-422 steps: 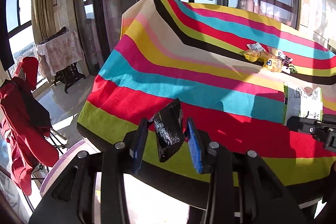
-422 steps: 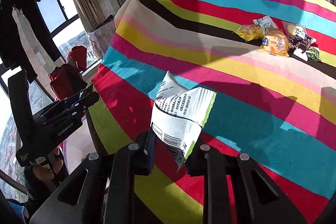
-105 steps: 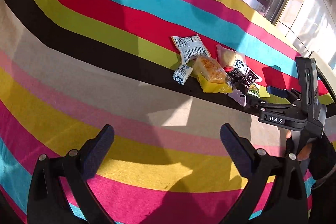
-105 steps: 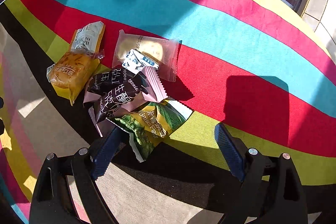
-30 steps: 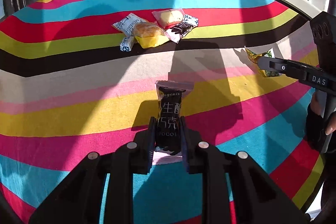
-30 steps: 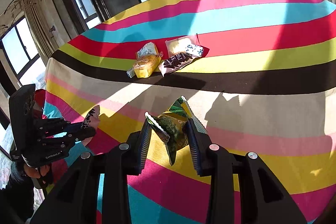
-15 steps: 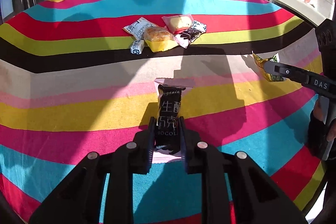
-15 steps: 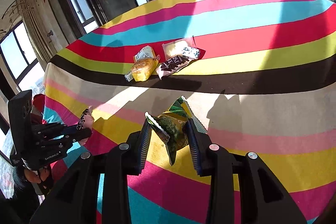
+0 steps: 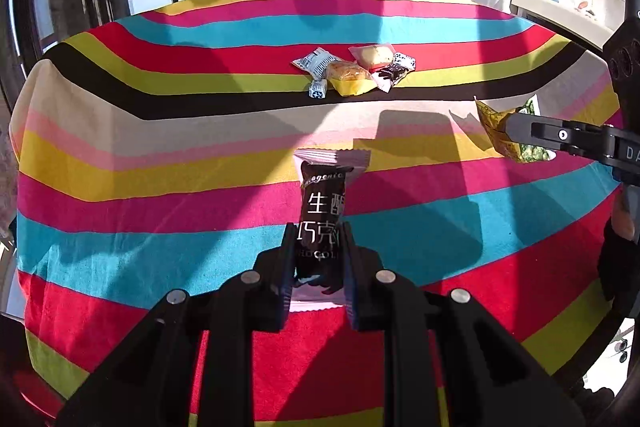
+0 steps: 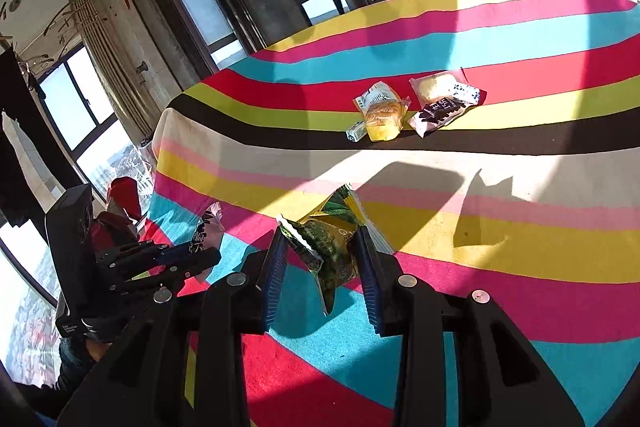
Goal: Organize snacks
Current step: 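Carry both held snacks off the table toward the white box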
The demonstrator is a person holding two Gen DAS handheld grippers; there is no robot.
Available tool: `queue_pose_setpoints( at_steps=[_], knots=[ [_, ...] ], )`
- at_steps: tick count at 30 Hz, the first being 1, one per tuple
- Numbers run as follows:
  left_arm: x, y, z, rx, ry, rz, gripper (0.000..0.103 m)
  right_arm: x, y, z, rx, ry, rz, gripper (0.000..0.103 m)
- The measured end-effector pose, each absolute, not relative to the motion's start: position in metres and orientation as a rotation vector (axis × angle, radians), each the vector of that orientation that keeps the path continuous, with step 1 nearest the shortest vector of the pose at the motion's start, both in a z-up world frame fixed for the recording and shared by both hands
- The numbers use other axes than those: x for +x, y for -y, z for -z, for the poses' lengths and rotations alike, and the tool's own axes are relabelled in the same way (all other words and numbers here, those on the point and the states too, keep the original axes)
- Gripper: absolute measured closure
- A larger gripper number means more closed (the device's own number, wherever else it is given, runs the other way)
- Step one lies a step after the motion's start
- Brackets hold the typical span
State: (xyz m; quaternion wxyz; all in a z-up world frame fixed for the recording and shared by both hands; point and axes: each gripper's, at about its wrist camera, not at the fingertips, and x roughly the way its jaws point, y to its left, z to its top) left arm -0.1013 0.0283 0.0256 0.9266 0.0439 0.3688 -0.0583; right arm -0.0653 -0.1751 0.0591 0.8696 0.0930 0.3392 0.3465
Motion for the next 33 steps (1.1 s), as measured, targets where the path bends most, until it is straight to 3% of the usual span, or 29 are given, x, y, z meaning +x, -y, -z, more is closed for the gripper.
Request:
queue_pose_setpoints(
  at_steps=[33],
  knots=[
    [-0.259, -0.205, -0.003, -0.197, -0.723, -0.317, 0.082, -0.198, -0.047, -0.053, -0.2, -0.795, -1.224, 0.068]
  ],
)
